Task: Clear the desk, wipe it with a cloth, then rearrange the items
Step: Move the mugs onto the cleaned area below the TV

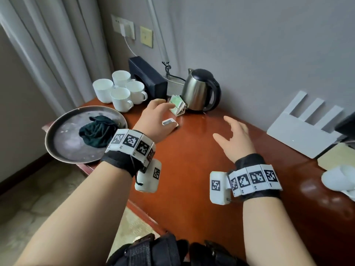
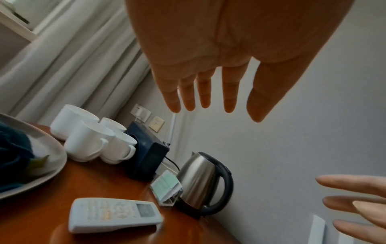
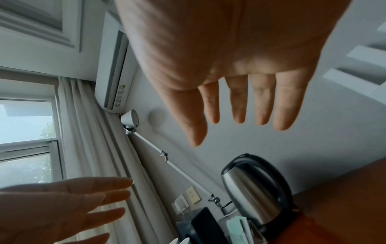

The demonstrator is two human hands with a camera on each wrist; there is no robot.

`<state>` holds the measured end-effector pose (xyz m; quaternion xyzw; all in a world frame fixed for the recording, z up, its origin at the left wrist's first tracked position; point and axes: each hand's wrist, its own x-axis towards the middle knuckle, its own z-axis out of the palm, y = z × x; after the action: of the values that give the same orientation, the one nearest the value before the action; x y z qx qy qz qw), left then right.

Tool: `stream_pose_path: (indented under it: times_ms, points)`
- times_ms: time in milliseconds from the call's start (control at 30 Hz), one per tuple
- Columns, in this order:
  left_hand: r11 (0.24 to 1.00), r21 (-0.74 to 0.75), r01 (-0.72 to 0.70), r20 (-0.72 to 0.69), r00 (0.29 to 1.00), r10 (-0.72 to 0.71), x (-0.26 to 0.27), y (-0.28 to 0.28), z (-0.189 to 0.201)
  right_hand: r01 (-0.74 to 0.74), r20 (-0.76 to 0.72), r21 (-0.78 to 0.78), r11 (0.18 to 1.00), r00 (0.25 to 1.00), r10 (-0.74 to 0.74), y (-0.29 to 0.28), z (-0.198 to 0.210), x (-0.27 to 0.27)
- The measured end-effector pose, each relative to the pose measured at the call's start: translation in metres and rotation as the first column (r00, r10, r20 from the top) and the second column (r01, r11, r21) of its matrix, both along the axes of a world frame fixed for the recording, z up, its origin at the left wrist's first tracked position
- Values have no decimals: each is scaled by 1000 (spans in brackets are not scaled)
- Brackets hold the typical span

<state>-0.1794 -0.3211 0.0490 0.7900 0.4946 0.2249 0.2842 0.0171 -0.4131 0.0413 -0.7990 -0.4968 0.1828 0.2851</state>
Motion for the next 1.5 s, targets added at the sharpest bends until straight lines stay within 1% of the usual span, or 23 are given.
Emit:
stream_pose_path:
  times_ms: [167, 300, 367, 433, 533, 667, 767, 967, 1100, 1233, 1367, 1500]
  points:
    - [993, -61, -102, 22, 994, 103, -44, 41, -7, -85, -37, -8, 996, 996, 85, 42, -3, -34]
    - [987, -53, -152, 37, 987, 154, -84, 103, -11, -113, -33, -1, 994, 993, 113, 96, -5, -65]
    - [986, -65, -157, 19, 987, 158, -105, 142, -14, -119, -30, -3, 993, 992, 119, 133, -6, -87]
    - [986, -70, -150, -47, 988, 147, -127, 183, -18, -161, -13, -50, 986, 987, 160, 175, -10, -115]
    - [985, -70, -155, -180, 974, 140, -156, 239, -23, -242, 15, -169, 955, 969, 248, 236, -17, -154]
    - [987, -116, -110, -371, 927, 60, -177, 299, -37, -259, 70, -337, 905, 952, 299, 298, -31, -192]
    - [985, -160, -68, -429, 903, -7, -182, 329, -53, -260, 98, -448, 855, 937, 337, 329, -49, -207]
    - [972, -232, -30, -434, 898, -76, -180, 366, -83, -219, 267, -588, 779, 856, 442, 366, -71, -223]
    - [961, -277, 19, -444, 884, -145, -176, 377, -94, -225, 284, -612, 758, 831, 477, 382, -75, -230]
    - [956, -289, 48, -494, 848, -191, -175, 383, -99, -240, 267, -667, 706, 807, 526, 392, -76, -234]
    - [960, -276, 56, -540, 817, -203, -174, 385, -96, -215, 296, -680, 701, 794, 531, 393, -82, -238]
    - [962, -258, 86, -574, 788, -224, -171, 383, -93, -199, 314, -630, 750, 819, 480, 392, -85, -241]
